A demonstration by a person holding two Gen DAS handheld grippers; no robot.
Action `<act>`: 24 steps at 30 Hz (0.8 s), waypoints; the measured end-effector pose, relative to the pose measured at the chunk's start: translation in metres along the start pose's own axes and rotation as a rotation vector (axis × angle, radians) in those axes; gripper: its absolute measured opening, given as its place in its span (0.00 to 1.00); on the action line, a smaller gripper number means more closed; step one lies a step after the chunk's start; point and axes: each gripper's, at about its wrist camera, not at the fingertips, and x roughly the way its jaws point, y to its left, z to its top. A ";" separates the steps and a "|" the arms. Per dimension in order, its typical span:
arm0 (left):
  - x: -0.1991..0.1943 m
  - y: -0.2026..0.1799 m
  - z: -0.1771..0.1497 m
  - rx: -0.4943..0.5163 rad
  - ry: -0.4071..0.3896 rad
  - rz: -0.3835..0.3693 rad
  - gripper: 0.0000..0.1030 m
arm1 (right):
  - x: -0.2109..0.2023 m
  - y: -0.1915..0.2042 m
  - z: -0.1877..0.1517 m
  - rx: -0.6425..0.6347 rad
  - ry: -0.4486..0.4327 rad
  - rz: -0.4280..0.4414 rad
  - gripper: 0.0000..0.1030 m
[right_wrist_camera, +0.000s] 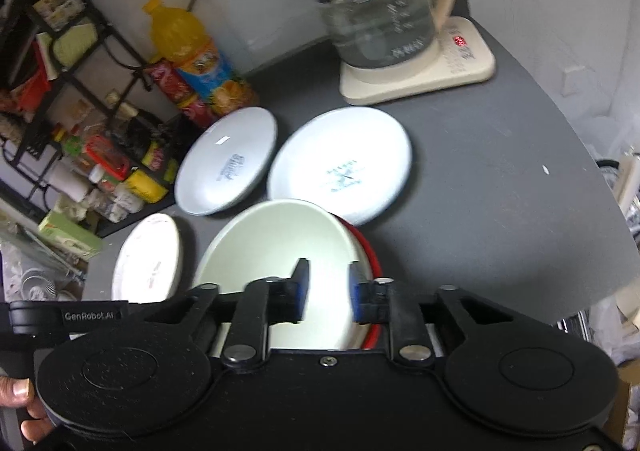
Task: Organize plates and bowls
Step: 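Open both grippers to release the bowl onto the stack, then move both tools to the white 'Sweet' plate beside the bottles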
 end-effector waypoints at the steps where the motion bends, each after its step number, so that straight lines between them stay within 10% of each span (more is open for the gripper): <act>1: -0.004 0.003 0.001 -0.011 -0.008 -0.001 0.25 | 0.000 0.005 0.002 -0.010 -0.002 0.005 0.35; 12: -0.034 0.033 0.011 -0.071 -0.084 0.062 0.55 | 0.005 0.049 0.019 -0.096 -0.022 0.033 0.86; 24: -0.032 0.066 0.031 -0.072 -0.106 0.086 0.64 | 0.031 0.086 0.034 -0.106 -0.026 0.023 1.00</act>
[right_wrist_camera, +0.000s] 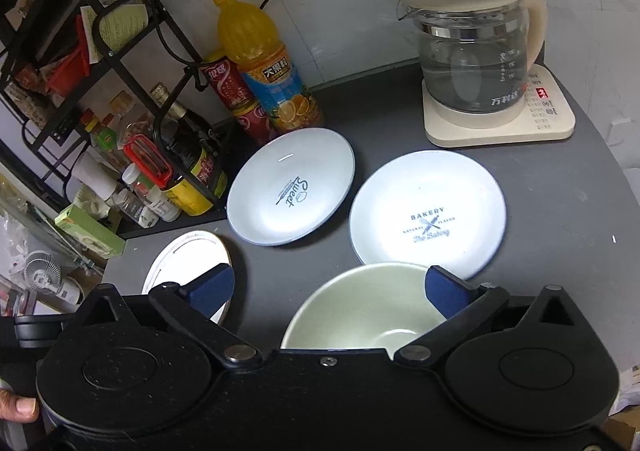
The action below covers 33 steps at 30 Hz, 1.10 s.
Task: Organize plates and bowls
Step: 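Move both tools to the white 'Sweet' plate beside the bottles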
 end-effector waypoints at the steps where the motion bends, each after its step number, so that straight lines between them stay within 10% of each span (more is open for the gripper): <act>1: 0.001 0.003 0.003 0.004 -0.002 -0.002 0.64 | 0.002 0.003 0.002 -0.001 0.001 0.002 1.00; 20: 0.046 0.038 0.071 -0.037 -0.041 -0.030 0.64 | 0.064 0.023 0.052 0.038 -0.004 -0.025 0.98; 33: 0.098 0.065 0.102 -0.195 -0.014 -0.134 0.45 | 0.125 0.012 0.086 0.117 0.072 -0.036 0.64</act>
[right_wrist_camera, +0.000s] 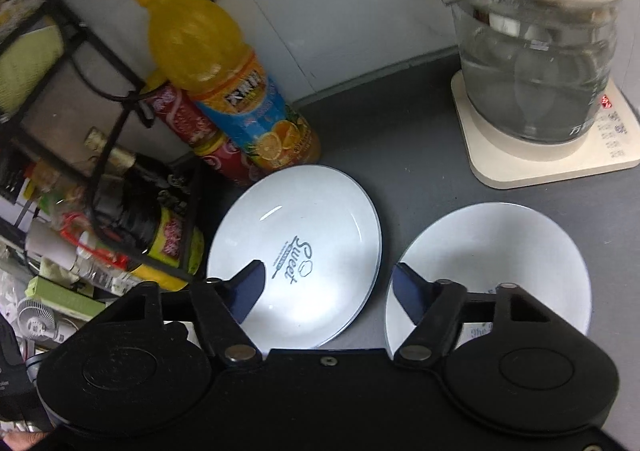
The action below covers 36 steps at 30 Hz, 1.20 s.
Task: Organize plates and bowls
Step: 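Move both tools to the white 'Sweet' plate beside the bottles, then close the left gripper on the 'Sweet' plate rim while the right gripper clamps it too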
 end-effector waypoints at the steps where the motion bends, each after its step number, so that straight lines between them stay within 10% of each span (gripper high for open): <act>1: 0.004 0.002 0.003 -0.015 0.008 -0.007 0.41 | 0.005 -0.001 0.002 0.008 0.009 -0.003 0.61; 36: 0.089 0.028 0.019 -0.214 0.106 -0.029 0.12 | 0.108 -0.025 0.025 -0.006 0.179 -0.073 0.27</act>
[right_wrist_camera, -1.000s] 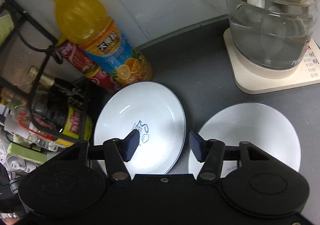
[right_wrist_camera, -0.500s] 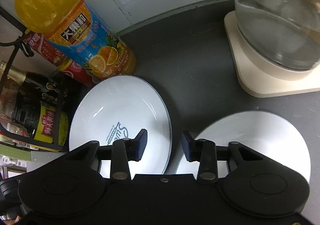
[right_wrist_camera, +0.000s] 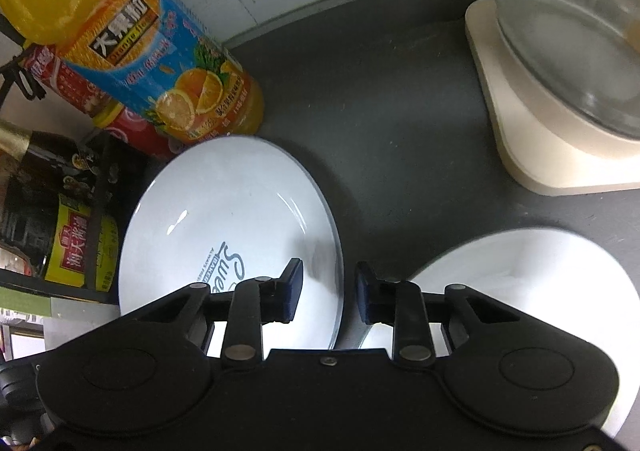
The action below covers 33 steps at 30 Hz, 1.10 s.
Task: Organize plates and bowls
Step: 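Close the left gripper on the 'Sweet' plate rim while the right gripper clamps it too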
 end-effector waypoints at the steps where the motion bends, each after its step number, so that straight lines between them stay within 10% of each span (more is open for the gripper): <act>1: 0.001 0.000 0.000 -0.003 0.003 0.000 0.12 | 0.002 0.001 -0.001 0.000 0.004 0.001 0.25; 33: -0.057 0.001 -0.016 -0.005 -0.054 -0.057 0.06 | -0.058 0.021 -0.034 -0.066 -0.068 0.096 0.08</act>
